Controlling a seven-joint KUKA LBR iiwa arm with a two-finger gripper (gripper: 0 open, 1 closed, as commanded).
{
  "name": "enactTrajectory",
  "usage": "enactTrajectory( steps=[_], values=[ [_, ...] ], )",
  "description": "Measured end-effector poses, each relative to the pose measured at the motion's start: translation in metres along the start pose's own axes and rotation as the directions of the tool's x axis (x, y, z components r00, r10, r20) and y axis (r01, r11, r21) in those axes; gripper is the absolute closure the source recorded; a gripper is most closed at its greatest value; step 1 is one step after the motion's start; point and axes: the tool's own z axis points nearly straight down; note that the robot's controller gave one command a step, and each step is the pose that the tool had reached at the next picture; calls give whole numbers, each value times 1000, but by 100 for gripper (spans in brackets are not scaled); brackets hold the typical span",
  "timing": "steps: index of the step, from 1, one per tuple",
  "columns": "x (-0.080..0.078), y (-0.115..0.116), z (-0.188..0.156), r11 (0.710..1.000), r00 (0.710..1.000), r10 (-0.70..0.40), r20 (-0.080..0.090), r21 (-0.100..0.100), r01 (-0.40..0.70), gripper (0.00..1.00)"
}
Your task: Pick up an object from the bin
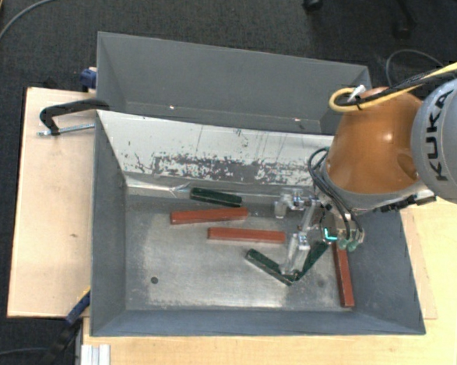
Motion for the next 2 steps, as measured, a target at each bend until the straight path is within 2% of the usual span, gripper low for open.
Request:
enactTrajectory(
  steps=[1,2],
  values=[
    [-6,-25,106,986,986,166,4,-1,-166,0],
    [-8,-25,102,987,986,164,9,-2,-164,100]
  ],
)
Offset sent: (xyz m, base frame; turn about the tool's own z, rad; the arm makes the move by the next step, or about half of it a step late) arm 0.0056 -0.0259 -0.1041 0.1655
